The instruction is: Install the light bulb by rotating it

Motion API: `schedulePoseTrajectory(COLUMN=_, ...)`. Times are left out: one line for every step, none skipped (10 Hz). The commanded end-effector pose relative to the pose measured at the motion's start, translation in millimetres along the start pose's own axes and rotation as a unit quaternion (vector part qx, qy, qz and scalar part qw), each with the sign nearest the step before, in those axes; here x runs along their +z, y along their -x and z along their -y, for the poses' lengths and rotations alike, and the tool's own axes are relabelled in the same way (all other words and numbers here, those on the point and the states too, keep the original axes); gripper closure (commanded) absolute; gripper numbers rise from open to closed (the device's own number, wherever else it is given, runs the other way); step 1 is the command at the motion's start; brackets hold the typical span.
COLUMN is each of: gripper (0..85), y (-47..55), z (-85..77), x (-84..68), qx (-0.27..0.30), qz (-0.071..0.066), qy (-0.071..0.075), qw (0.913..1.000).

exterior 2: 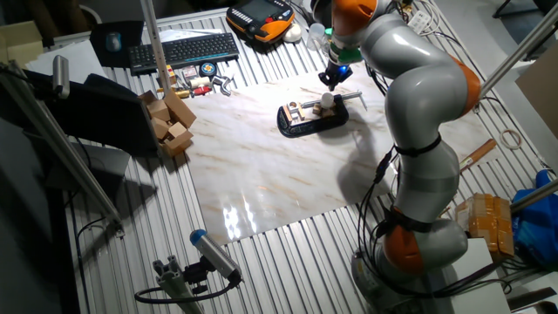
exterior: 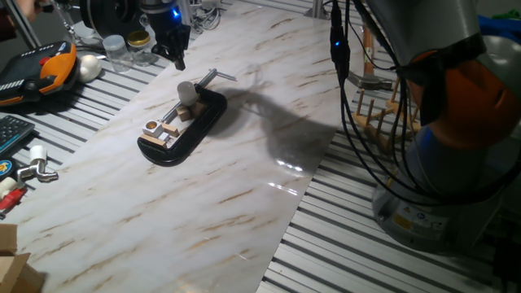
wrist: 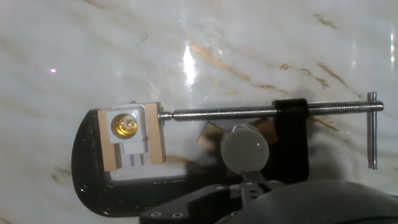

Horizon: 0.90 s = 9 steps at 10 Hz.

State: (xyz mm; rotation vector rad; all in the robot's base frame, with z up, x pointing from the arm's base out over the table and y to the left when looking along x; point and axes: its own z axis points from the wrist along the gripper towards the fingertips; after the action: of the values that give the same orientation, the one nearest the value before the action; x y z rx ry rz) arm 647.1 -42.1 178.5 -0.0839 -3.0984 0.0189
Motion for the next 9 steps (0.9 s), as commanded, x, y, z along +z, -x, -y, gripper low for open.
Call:
schedulePoseTrajectory(gripper=85.0, y=-0.5, z=-1.0, x=-0.2, qx=-0.003, qz=-0.001, qy=0.001, qw=1.0)
schedulePoseTrajectory(gripper=85.0, y=-0.8, z=-1.8, x=-0.2, qx=-0.006, qz=-0.001, qy=-0.004, qw=1.0)
schedulePoseTrajectory(gripper=85.0, y=-0.5, z=-1.7, x=-0.2, qx=-0.008, qz=0.0, qy=-0.009, qw=0.9999)
schedulePoseTrajectory(gripper=68.0, y=-0.1, z=-1.5, x=-0.2, qx=-0.006, qz=0.002, qy=-0.014, qw=0.9999)
schedulePoseTrajectory(gripper=51.0, y=-0.1, z=-1.5, x=0.1, qx=-0.004, qz=0.008, qy=-0.015, qw=0.9999)
schedulePoseTrajectory(gripper=51.0, y=-0.4, z=-1.4, x=0.1, qx=-0.007, qz=0.01, qy=-0.017, qw=0.9998)
schedulePoseTrajectory(gripper=34.0, y=-0.8, z=-1.2, x=0.7, qx=-0.007, qz=0.012, qy=-0.016, qw=0.9998)
schedulePoseTrajectory(gripper=34.0, y=-0.8, z=-0.7, x=1.2, qx=-0.007, qz=0.015, qy=-0.016, qw=0.9997)
schedulePoseTrajectory(gripper=34.0, y=-1.0, z=-0.3, x=1.9, qx=-0.008, qz=0.02, qy=-0.015, qw=0.9997)
